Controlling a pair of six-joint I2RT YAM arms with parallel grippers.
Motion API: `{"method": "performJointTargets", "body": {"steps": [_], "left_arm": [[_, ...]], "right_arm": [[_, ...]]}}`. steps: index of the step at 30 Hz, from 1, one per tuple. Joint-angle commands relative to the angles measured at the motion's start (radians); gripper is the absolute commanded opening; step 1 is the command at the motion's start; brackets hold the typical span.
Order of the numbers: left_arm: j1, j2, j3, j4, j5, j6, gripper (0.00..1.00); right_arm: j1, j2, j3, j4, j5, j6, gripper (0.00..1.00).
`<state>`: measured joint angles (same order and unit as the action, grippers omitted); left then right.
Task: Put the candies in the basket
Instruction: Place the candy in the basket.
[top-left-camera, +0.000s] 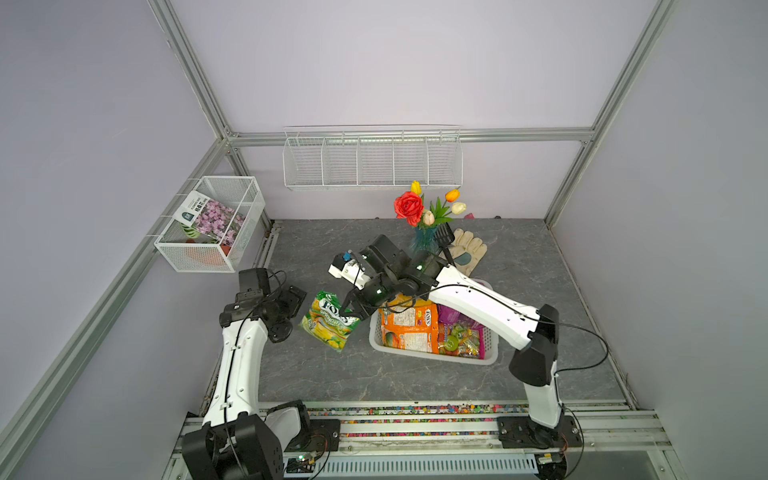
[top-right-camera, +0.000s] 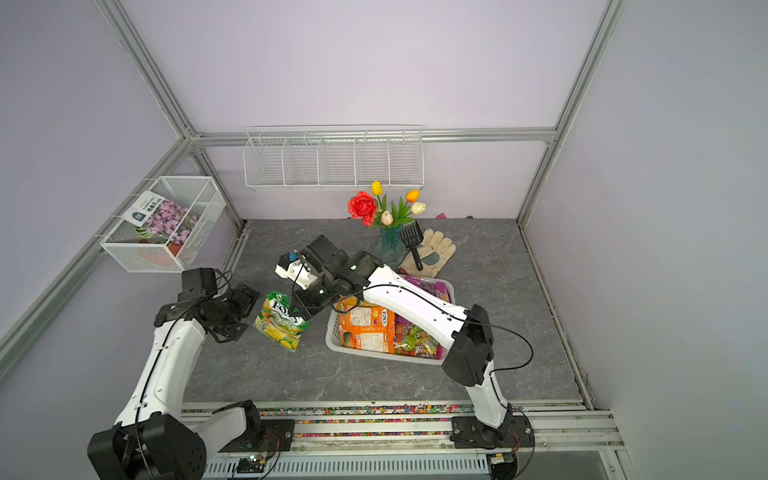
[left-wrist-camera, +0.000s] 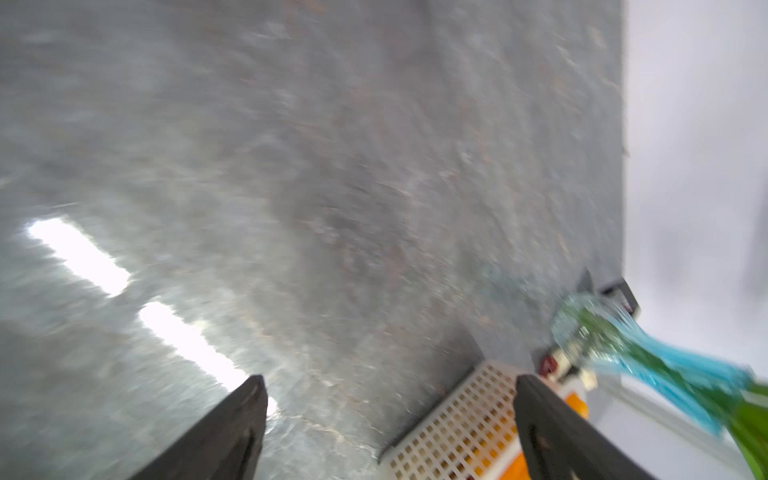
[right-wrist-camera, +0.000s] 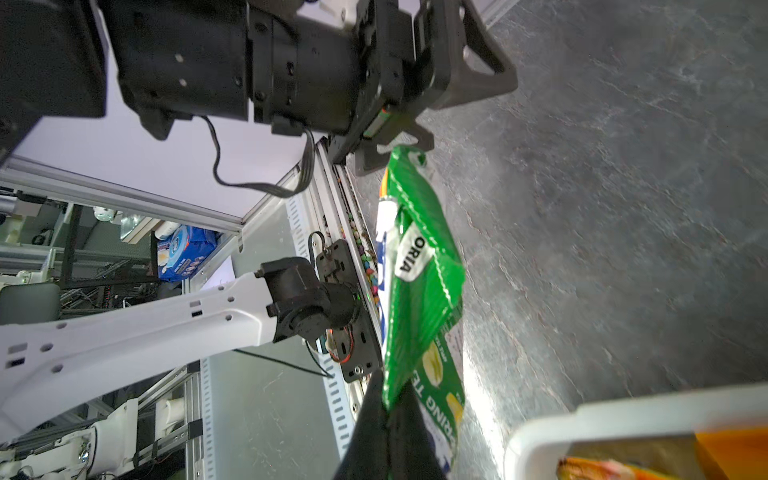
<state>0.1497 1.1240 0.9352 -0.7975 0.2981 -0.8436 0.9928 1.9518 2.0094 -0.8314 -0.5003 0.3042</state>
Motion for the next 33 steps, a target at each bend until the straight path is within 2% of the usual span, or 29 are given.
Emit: {"method": "performJointTargets", "body": {"steps": [1,7,10,13,15,21,28,33], "left_arm": [[-0.083,0.034,0.066,0.131,0.093,0.069,1.0],[-0.251,0.117,0.148,0.192,0.096,0.094,1.0],[-0.306,0.141,0.156,0.236,0.111,0.085,1.0],[-0.356,0.16,0.151,0.285,0.132,0.076,1.0],[-0.387,0.179,0.139,0.337,0.181,0.074,0.99],[-0.513,0.273,0.191,0.322,0.213,0.119,0.98],[-0.605,0.355,0.206,0.324,0.262,0.189,0.89],[-0.651,0.344,0.21,0.319,0.268,0.265,0.85]], "right_arm": [[-0.035,-0.145,-0.109,-0.015,0.069,-0.017,0.0],[-0.099,-0.375,-0.413,0.073,0.162,-0.026,0.0],[-0.145,-0.478,-0.549,0.145,0.201,0.001,0.0],[-0.174,-0.572,-0.669,0.168,0.326,0.026,0.0],[-0.191,-0.632,-0.782,0.219,0.368,-0.006,0.0],[-0.252,-0.794,-1.089,0.398,0.464,0.023,0.0],[-0.274,-0.929,-1.242,0.364,0.594,0.021,0.0],[-0.275,-0.984,-1.295,0.315,0.661,0.072,0.0]]}}
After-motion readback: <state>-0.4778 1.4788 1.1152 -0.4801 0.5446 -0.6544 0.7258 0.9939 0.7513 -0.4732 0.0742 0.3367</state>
